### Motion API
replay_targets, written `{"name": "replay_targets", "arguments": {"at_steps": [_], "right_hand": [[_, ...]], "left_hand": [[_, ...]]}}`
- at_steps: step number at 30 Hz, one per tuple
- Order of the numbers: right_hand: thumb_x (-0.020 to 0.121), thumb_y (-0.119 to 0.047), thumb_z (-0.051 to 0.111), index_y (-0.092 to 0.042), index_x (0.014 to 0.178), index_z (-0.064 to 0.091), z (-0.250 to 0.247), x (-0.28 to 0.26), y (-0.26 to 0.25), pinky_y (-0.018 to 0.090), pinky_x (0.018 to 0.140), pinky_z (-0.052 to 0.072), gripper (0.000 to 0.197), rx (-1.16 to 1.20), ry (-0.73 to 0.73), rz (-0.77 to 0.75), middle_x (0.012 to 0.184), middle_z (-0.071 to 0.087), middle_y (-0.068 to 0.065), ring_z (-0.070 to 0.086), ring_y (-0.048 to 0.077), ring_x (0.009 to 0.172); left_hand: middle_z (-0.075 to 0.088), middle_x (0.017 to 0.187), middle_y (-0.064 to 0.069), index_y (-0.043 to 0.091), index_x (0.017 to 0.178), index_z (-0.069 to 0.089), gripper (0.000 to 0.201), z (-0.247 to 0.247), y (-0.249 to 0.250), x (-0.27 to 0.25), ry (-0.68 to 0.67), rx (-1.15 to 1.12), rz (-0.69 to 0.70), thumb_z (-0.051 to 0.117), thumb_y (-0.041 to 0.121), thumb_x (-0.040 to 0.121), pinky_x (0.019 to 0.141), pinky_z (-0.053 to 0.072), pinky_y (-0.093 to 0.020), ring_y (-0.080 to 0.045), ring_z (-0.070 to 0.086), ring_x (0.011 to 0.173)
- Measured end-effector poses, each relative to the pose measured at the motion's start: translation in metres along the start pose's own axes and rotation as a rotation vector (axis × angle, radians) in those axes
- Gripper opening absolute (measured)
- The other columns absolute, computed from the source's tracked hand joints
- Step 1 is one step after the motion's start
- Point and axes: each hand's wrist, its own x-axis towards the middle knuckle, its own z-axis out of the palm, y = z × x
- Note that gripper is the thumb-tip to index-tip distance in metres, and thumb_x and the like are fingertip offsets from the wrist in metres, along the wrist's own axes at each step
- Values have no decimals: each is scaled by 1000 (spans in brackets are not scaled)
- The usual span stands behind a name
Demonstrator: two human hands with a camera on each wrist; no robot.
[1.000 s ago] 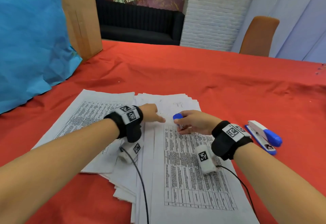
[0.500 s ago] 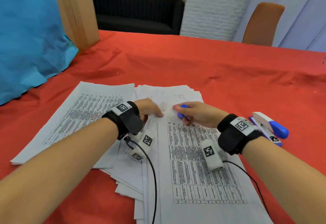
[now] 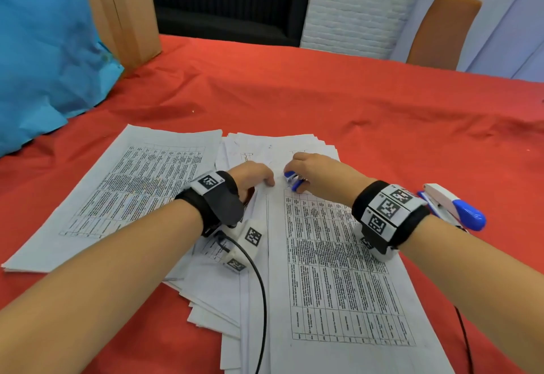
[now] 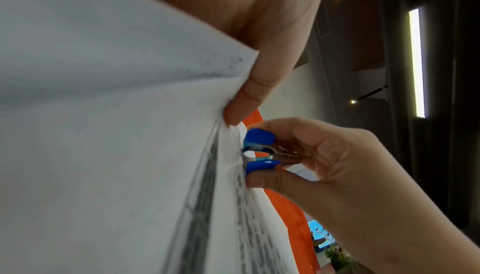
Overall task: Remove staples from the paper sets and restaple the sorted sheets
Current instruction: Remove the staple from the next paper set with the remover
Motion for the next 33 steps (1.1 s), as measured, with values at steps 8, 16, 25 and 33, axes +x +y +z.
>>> {"name": "replay_targets", "arguments": {"at_steps": [8,16,25,33], "right_hand": [[90,-14,62,-19,127,56,2,-3,0,33,72,47,38,-40,-17,-48,111,52,-2,58,22,96],[90,-16,62,-20,127,57,-1,-1,-2,32,69,45,37,-87,-53,-70,109,51,-2,58,23,93],[94,-17,55,-13,112,58,1,-2,-11,35,59,38,19,-115,-79,-79,99,37,0,49,24,68],[86,-13,65,-18,120,60,8,-3,1,26,76,40,34,281,-49,73,102,45,0,50,19,90]], "left_hand": [[61,114,-25,-1,110,59,65,-1,0,3,17,7,-17,64,12,47,94,49,-50,-43,60,103],[57,122,-25,0,92,61,48,-1,3,1,-16,48,-41,64,13,46,99,46,-49,-42,56,111],[53,95,-5,7,88,56,25,1,2,-6,-35,193,45,75,13,74,89,44,-34,-21,51,95],[56,110,-1,0,120,54,60,6,1,-10,25,262,114,83,17,70,80,38,-25,-21,50,103]]}}
